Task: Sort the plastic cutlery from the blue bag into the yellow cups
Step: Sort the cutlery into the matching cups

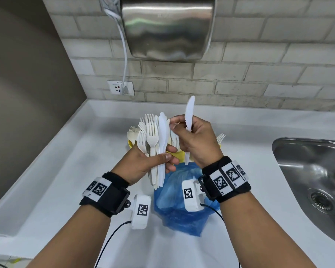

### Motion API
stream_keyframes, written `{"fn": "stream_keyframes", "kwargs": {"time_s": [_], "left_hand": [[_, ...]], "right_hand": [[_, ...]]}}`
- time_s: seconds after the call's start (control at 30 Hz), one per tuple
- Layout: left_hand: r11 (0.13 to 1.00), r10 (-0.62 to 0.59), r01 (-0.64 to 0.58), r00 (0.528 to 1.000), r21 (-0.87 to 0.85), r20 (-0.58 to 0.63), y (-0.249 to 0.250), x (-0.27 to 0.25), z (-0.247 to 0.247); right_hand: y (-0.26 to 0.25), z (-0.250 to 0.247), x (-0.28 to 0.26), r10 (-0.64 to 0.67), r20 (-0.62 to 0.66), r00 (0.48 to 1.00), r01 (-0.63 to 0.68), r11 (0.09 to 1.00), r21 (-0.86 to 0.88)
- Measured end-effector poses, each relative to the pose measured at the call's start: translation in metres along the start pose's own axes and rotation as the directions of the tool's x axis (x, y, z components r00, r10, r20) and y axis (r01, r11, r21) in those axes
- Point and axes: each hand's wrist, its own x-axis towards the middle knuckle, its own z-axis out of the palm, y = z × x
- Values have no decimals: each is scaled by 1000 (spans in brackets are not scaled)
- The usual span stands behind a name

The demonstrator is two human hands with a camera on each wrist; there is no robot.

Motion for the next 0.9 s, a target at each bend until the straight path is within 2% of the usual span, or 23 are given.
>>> {"fn": "stream_keyframes", "kwargs": {"time_s": [0.23, 0.43, 0.63, 0.7, 0.8, 0.9], "left_hand": [[999, -11, 10, 1000, 30, 15, -1, -1, 3], [998, -25, 23, 999, 56, 32, -1, 0, 7], [997, -45, 44, 999, 62, 18, 0, -1, 10], [997, -46, 45, 999, 69, 18, 0, -1, 10], [997, -37, 36, 999, 66, 18, 2, 1, 10], [998, -33, 33, 999, 45, -3, 2, 2, 11]], "right_hand": [[-1, -3, -2, -9, 34, 999, 8, 1000, 14], [-5, -6, -1, -47, 0, 999, 47, 999, -28], [-10, -6, 2, 26, -79, 997, -11, 984, 180], [-8, -7, 2, 48, -23, 999, -44, 989, 144], [0, -9, 1, 31, 65, 997, -29, 999, -34], [0, -7, 2, 8, 16, 1000, -8, 1000, -15]]}}
